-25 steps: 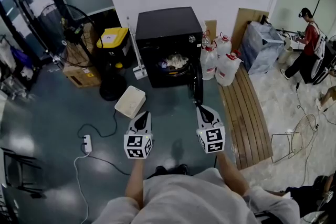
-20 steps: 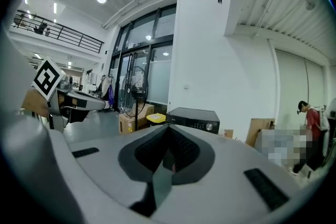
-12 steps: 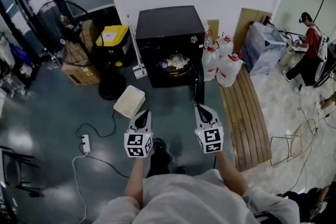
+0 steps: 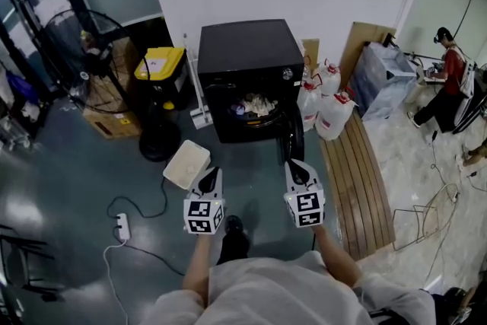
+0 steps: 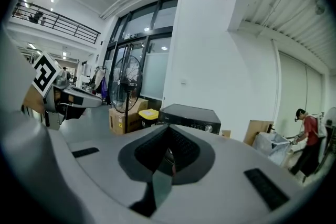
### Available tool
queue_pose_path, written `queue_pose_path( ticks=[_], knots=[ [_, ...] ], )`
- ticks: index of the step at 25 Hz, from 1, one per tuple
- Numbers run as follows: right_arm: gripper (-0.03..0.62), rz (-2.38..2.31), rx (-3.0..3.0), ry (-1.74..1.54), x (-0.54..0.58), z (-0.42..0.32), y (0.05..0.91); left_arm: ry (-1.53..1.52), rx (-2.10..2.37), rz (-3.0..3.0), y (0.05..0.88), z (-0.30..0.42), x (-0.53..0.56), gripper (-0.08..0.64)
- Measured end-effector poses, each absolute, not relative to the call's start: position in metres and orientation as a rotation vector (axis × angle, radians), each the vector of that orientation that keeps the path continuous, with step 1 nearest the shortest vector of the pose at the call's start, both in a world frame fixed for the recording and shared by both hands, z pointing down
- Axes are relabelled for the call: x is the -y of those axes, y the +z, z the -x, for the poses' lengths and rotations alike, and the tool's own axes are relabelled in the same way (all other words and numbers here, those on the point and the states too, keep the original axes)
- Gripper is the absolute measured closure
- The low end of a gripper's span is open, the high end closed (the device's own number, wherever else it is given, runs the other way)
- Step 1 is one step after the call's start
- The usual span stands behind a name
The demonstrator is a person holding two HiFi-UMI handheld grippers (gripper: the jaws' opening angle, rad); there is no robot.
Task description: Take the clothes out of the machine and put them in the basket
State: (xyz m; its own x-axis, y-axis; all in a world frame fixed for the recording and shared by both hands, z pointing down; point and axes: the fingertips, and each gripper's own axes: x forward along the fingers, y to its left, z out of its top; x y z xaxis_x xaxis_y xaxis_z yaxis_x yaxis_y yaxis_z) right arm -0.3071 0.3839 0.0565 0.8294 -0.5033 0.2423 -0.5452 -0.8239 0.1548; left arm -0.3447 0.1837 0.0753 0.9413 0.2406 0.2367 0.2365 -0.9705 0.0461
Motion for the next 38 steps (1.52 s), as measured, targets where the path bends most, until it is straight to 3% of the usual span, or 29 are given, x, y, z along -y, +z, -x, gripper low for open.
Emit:
queue_pose_path(
  ticks=[22,38],
  knots=[
    [0.568,-2.828,0.594,0.369,-0.253,0.127,0.043,0.354,-0.610,-3.032,0.064,0.125,-0.046,0.541],
    [0.568,-2.773,0.665,0.460,-0.251,0.073,0.078,0.432,-0.554,-3.030,0.091,0.069,-0.041,0.541]
  ],
)
